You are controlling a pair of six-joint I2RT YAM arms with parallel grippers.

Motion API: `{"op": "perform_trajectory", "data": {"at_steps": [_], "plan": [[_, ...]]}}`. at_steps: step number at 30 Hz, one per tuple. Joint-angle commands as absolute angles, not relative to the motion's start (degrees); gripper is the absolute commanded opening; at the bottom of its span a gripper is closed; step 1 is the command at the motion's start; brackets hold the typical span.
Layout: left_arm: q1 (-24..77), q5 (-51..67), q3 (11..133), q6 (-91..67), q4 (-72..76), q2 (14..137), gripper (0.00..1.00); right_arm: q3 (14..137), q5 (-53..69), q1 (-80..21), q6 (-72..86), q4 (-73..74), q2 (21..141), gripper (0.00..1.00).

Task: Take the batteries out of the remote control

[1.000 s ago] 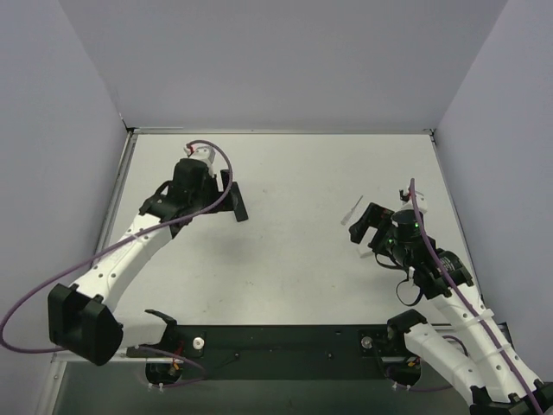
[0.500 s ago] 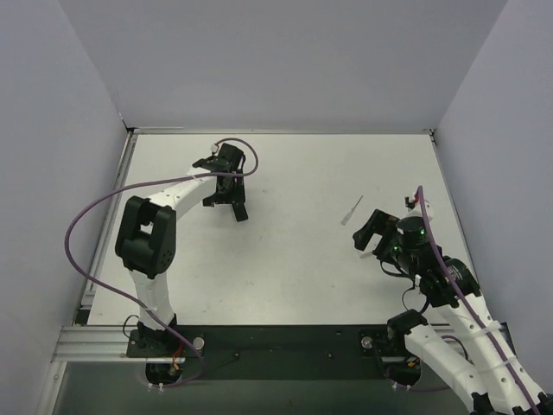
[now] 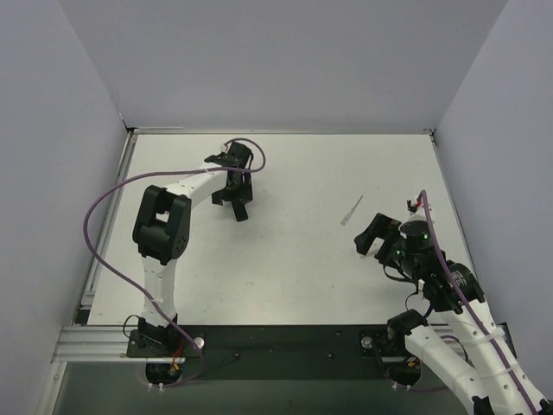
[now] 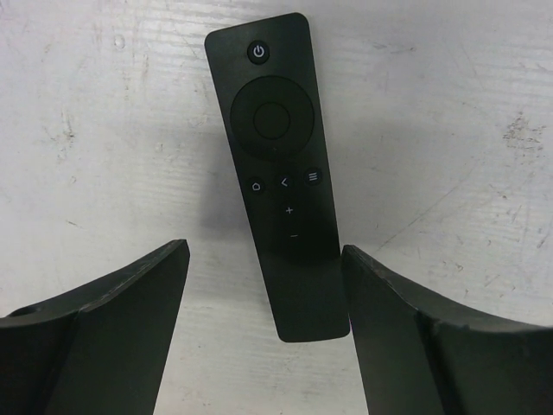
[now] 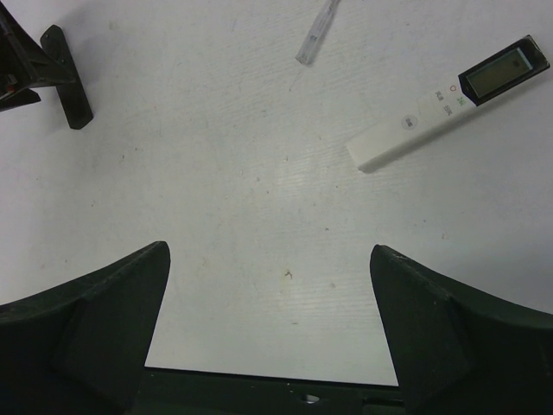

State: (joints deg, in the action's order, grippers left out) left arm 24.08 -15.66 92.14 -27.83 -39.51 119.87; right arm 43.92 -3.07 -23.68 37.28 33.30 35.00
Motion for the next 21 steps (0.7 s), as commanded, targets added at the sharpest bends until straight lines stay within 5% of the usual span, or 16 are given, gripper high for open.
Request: {"op": "perform_trajectory", "data": {"at_steps": [1, 8, 17, 21], "plan": [[24.4, -14.6, 95.3, -27.0, -39.3, 121.6, 0.82, 45.3, -2.9, -23.8, 36.2, 34.3, 36.8, 0.95], [24.4, -15.2, 96.5, -26.9, -41.0, 124.2, 0.74, 45.4, -2.7, -23.7, 36.3, 34.4, 37.1, 0.94], [24.4, -4.2, 90.7, -28.3, -39.0, 115.4, 0.33, 43.7, 3.1, -23.7, 34.5, 31.0, 36.6, 0.95], [24.3, 5.3, 81.7, -30.3, -32.4, 107.5, 0.3, 37.9, 16.3, -23.9, 33.5, 19.3, 34.9, 0.95]]}}
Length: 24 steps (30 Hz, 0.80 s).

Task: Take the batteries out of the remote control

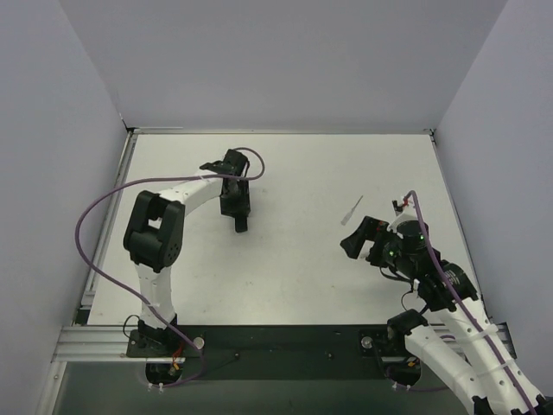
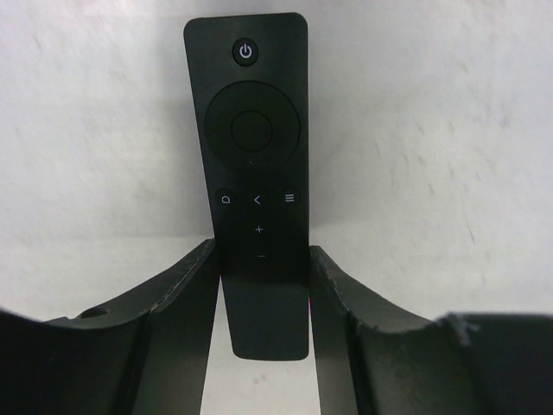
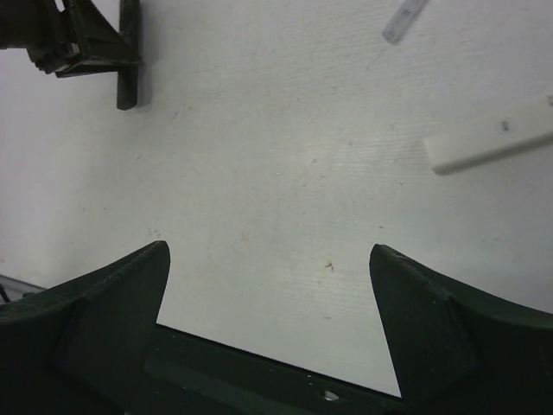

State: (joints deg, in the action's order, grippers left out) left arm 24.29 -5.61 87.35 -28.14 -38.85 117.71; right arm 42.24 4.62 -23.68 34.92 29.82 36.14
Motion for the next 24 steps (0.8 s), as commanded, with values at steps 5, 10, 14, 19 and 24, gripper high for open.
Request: {"op": "perform_trajectory", "data": {"at_steps": [5, 10, 14, 19, 24], "plan": [[24.4, 17.6, 73.6, -36.2, -24.3, 99.2, 0.26, 31.4, 22.6, -24.1, 38.0, 5.7, 35.2, 0.95], [24.8, 28.7, 62.6, -43.8, -10.7, 92.6, 0.24, 27.9, 26.0, -25.8, 42.2, -8.6, 42.0, 0.93], [26.2, 28.7, 56.4, -48.5, -4.7, 87.4, 0.24, 29.6, 23.4, -29.6, 43.4, -12.2, 47.3, 0.93], [28.0, 26.4, 53.5, -51.1, -3.1, 84.2, 0.24, 32.2, 18.0, -36.0, 43.2, -16.0, 55.4, 0.9], [31.3, 22.0, 52.5, -53.5, -4.0, 81.3, 0.24, 36.0, 14.6, -40.5, 42.5, -16.9, 62.1, 0.84]]}}
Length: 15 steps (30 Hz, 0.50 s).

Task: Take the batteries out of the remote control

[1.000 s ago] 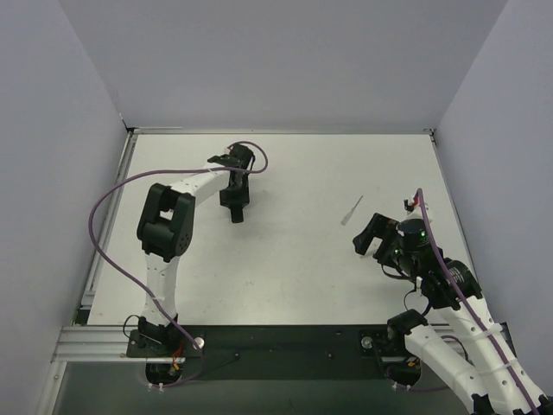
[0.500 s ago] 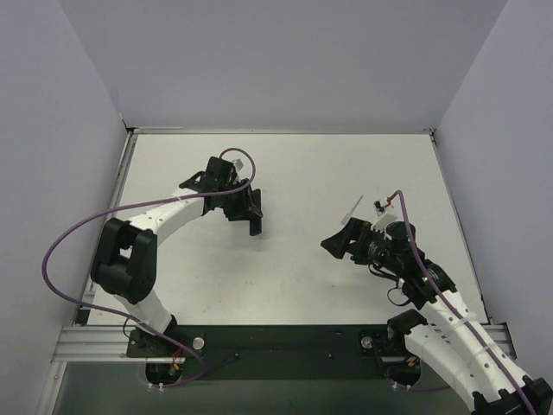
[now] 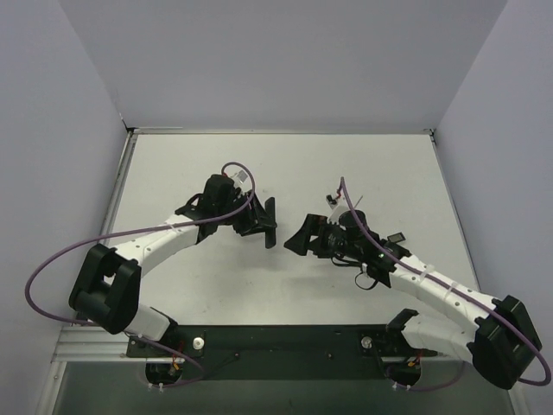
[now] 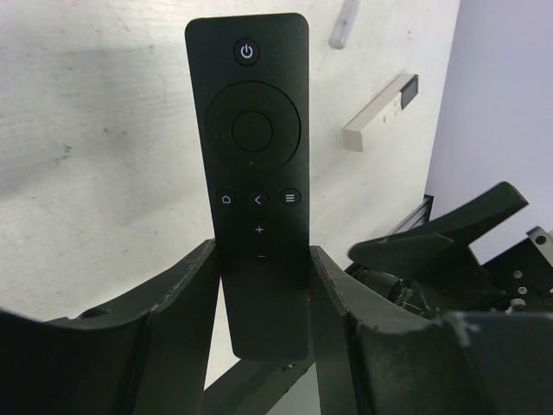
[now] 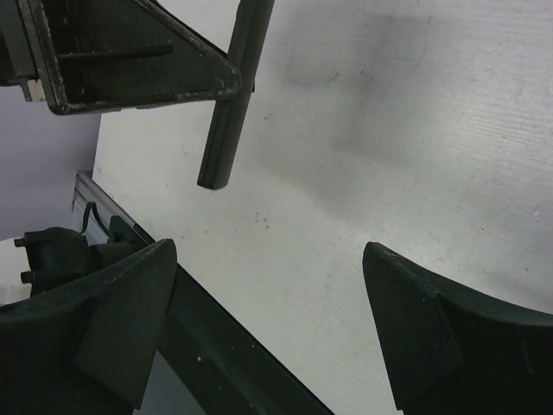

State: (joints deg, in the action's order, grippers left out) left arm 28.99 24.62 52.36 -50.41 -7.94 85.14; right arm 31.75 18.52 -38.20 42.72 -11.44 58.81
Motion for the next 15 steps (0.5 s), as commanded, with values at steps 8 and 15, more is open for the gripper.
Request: {"op": "perform_trajectory", "data": {"at_steps": [8, 15], "plan": [[34.4, 18.4, 52.7, -55.4, -5.0, 80.2, 0.23, 40.0, 12.1, -44.6, 42.4, -18.9, 69.6, 0.76], [35.4, 17.8, 51.6, -57.7, -4.1, 78.8, 0.23, 39.9, 9.0, -45.7, 43.9, -19.5, 71.3, 0.47]]}}
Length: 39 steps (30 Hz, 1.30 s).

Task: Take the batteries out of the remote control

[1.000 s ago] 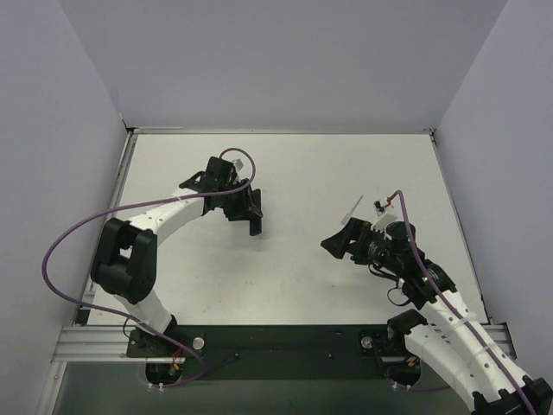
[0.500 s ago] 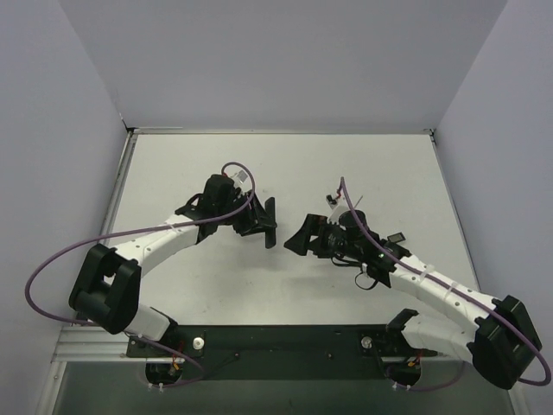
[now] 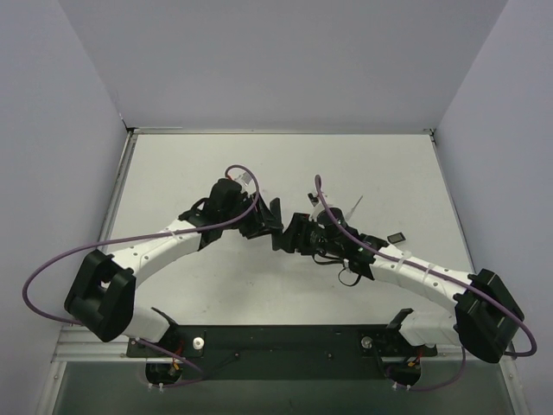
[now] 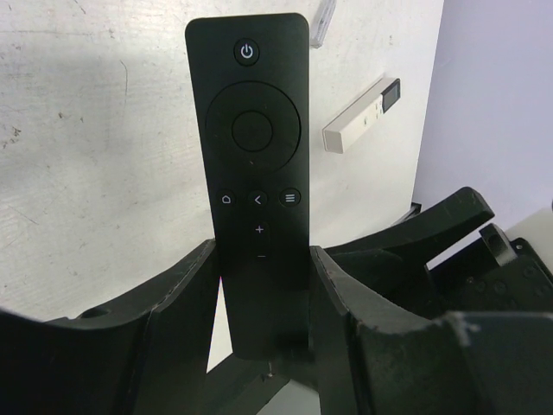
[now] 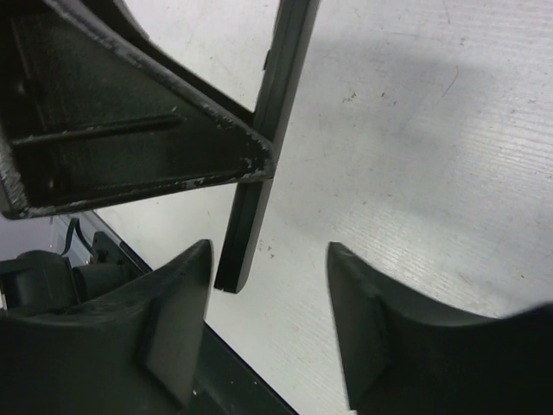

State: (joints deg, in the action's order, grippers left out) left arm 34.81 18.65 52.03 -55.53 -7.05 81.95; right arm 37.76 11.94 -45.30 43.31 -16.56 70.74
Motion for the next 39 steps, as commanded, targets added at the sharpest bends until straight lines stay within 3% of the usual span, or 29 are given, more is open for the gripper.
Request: {"op": "perform_trajectory", "data": {"at_steps": [1, 11, 12, 15, 16, 19, 23, 28, 39], "plan": [[35.5, 17.8, 51.4, -57.9, -4.0, 78.7, 0.23, 40.1, 8.9, -45.9, 43.6, -19.4, 71.5, 0.44], [35.9, 19.5, 50.6, -60.1, -1.8, 78.0, 0.24, 39.5, 8.1, -45.9, 41.9, -19.6, 71.9, 0.09], [35.9, 19.4, 50.6, -60.0, -1.9, 77.9, 0.26, 39.1, 8.4, -46.0, 41.7, -20.0, 72.0, 0.01], [35.9, 19.4, 51.0, -59.5, -2.7, 77.8, 0.35, 38.8, 9.4, -46.0, 40.6, -20.7, 71.7, 0.0], [35.9, 19.3, 51.2, -59.2, -3.2, 77.7, 0.49, 38.7, 9.4, -46.0, 40.1, -20.6, 71.2, 0.0], [35.9, 18.3, 52.8, -57.2, -8.1, 77.3, 0.62, 38.1, 8.0, -46.0, 36.8, -19.3, 69.4, 0.0], [35.9, 16.4, 57.6, -53.1, -15.0, 78.0, 0.63, 36.2, 4.1, -47.0, 29.3, -16.5, 65.9, 0.0], [35.9, 15.1, 61.4, -51.1, -21.7, 79.6, 0.63, 37.3, -9.4, -52.3, 14.8, -8.5, 62.8, 0.0], [35.8, 15.6, 62.1, -54.7, -20.7, 79.1, 0.64, 39.4, -32.0, -64.5, 5.7, -3.0, 64.7, 0.0]]}}
